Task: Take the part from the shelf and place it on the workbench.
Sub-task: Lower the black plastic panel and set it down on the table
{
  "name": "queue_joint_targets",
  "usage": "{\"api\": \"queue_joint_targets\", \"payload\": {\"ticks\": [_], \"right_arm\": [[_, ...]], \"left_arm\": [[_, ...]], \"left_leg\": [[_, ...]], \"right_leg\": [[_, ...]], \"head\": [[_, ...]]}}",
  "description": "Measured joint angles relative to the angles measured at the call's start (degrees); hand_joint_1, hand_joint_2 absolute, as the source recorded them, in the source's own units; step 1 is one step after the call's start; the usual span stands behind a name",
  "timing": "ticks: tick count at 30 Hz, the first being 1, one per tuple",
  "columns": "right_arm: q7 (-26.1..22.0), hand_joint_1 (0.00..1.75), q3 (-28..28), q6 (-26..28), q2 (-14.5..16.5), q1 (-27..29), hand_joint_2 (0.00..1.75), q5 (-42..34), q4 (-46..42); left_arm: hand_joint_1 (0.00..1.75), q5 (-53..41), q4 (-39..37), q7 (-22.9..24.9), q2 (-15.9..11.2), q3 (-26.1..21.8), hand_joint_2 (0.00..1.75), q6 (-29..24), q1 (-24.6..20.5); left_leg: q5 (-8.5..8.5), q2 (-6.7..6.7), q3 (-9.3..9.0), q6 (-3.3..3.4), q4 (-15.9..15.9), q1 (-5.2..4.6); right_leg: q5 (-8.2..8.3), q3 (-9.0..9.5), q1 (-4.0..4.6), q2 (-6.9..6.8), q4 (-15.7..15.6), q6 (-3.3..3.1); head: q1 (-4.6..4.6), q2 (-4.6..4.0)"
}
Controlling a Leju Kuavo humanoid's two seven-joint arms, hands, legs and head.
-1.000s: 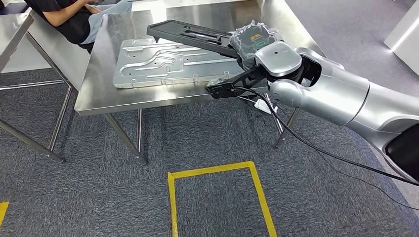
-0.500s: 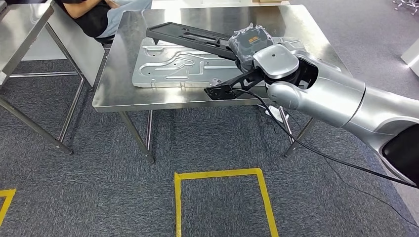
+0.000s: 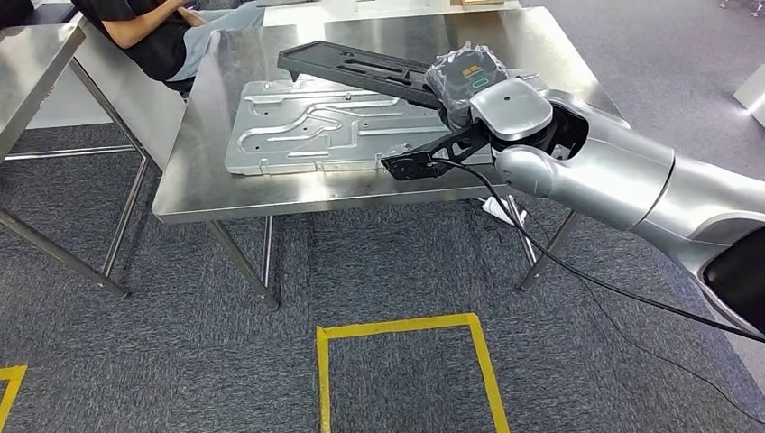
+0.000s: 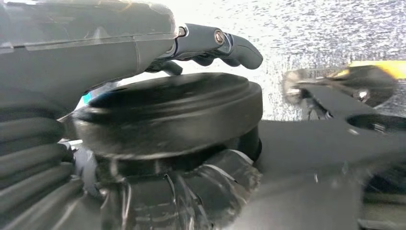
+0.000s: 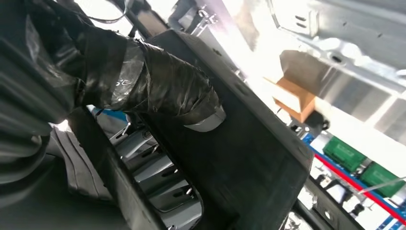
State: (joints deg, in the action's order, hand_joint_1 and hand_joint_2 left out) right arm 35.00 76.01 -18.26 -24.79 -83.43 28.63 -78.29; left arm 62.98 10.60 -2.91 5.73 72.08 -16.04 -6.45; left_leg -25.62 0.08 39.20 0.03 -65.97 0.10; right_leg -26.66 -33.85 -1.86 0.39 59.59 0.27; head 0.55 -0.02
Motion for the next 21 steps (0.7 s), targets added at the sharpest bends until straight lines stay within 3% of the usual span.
{"api": "queue_joint_targets", "payload": {"ticks": [1, 2, 5, 7, 10, 11, 12, 13, 15, 16, 18, 21], "right_arm": [[0.0, 1.75, -0.1, 0.0, -0.1, -0.1, 1.75, 0.0, 0.0], [0.1, 1.75, -0.2, -0.1, -0.2, -0.3, 1.75, 0.0, -0.1], [0.3, 1.75, -0.5, -0.7, -1.0, -0.6, 1.75, -0.2, -0.5], [0.4, 1.75, -1.1, -1.5, -1.8, -1.1, 1.75, -0.3, -1.0], [0.4, 1.75, -2.4, -3.5, -3.2, -2.2, 1.75, 0.2, -1.9], [0.4, 1.75, -2.8, -4.2, -3.7, -2.3, 1.75, 0.4, -2.2], [0.4, 1.75, -3.2, -4.8, -4.2, -2.3, 1.75, 0.7, -2.5], [0.4, 1.75, -3.6, -5.3, -4.6, -2.3, 1.75, 0.8, -2.8], [0.4, 1.75, -4.7, -5.8, -5.5, -2.1, 1.75, 1.3, -3.4], [0.4, 1.75, -5.3, -5.9, -5.8, -2.1, 1.75, 1.6, -3.7], [0.4, 1.75, -6.2, -6.0, -6.3, -1.6, 1.75, 2.1, -4.3], [0.4, 1.75, -7.0, -6.0, -6.8, -0.7, 1.75, 2.4, -4.9]], "left_arm": [[0.0, 0.0, 0.0, 0.0, 0.0, 0.0, 1.75, -0.1, 0.1], [0.0, 0.0, 0.0, 0.0, 0.0, 0.0, 1.75, -0.1, 0.2], [0.0, 0.2, 0.0, -0.2, 0.0, 0.0, 1.75, -0.3, 0.2], [0.0, 0.3, 0.0, -0.3, 0.0, 0.0, 1.75, -0.4, 0.2], [0.0, 0.5, 0.0, -0.3, 0.0, 0.0, 1.75, -0.7, 0.3], [0.0, 0.6, 0.0, -0.3, 0.0, 0.0, 1.75, -0.7, 0.3], [0.0, 0.6, 0.0, -0.3, 0.0, 0.0, 1.75, -0.7, 0.3], [0.0, 0.7, 0.0, -0.3, 0.0, 0.0, 1.75, -0.7, 0.4], [0.0, 0.7, 0.0, -0.3, 0.0, 0.0, 1.75, -0.7, 0.4], [0.0, 0.7, 0.0, -0.3, 0.0, 0.0, 1.75, -0.7, 0.4], [0.0, 0.6, 0.0, -0.3, 0.0, 0.0, 1.75, -0.5, 0.3], [0.0, 0.5, 0.0, -0.4, 0.0, 0.0, 1.75, -0.3, 0.2]], "left_leg": [[1.41, -0.04, -1.48, 0.34, 3.2, -0.16], [1.8, -0.06, -2.52, 0.68, 5.4, -0.33], [1.07, -0.07, -3.43, 1.45, 7.2, -0.5], [1.23, -0.05, -4.04, 2.06, 8.1, -0.3], [1.0, -0.02, -4.63, 3.04, 8.5, -0.41], [0.78, -0.06, -4.8, 3.2, 8.5, -0.48], [0.51, -0.13, -5.02, 3.27, 8.4, -0.53], [0.18, -0.21, -5.27, 3.24, 8.2, -0.56], [-0.73, -0.31, -5.73, 2.92, 7.6, -0.56], [-1.22, -0.33, -5.8, 2.66, 7.1, -0.67], [-1.79, -0.33, -5.75, 2.21, 6.6, -0.86], [-2.3, -0.27, -5.83, 1.59, 6.4, -1.02]], "right_leg": [[-0.22, 0.32, 0.05, 0.08, -0.1, 0.23], [-0.33, 0.42, 0.09, 0.14, -0.2, 0.5], [-0.4, 0.32, 0.15, 0.18, -0.6, 1.46], [-1.51, -0.34, 0.16, 0.03, 0.9, 1.86], [-5.52, -5.49, 0.34, -0.07, 10.6, 1.91], [-6.06, -7.31, 0.39, -0.07, 13.5, 1.95], [-5.58, -8.4, 0.4, -0.09, 14.7, 1.99], [-3.96, -8.43, 0.39, -0.11, 13.6, 2.0], [0.52, -6.1, 0.39, -0.19, 7.0, 1.85], [1.92, -4.71, 0.5, -0.21, 3.7, 1.7], [2.37, -3.31, 0.7, -0.1, 0.9, 1.25], [2.13, -2.81, 0.48, 0.12, 0.4, 0.47]], "head": [[0.02, 0.01], [0.01, 0.01], [0.07, 0.01], [0.11, 0.02], [0.15, 0.01], [0.15, 0.0], [0.16, 0.01], [0.17, 0.01], [0.17, 0.02], [0.16, 0.02], [0.06, 0.02], [-0.05, 0.02]]}}
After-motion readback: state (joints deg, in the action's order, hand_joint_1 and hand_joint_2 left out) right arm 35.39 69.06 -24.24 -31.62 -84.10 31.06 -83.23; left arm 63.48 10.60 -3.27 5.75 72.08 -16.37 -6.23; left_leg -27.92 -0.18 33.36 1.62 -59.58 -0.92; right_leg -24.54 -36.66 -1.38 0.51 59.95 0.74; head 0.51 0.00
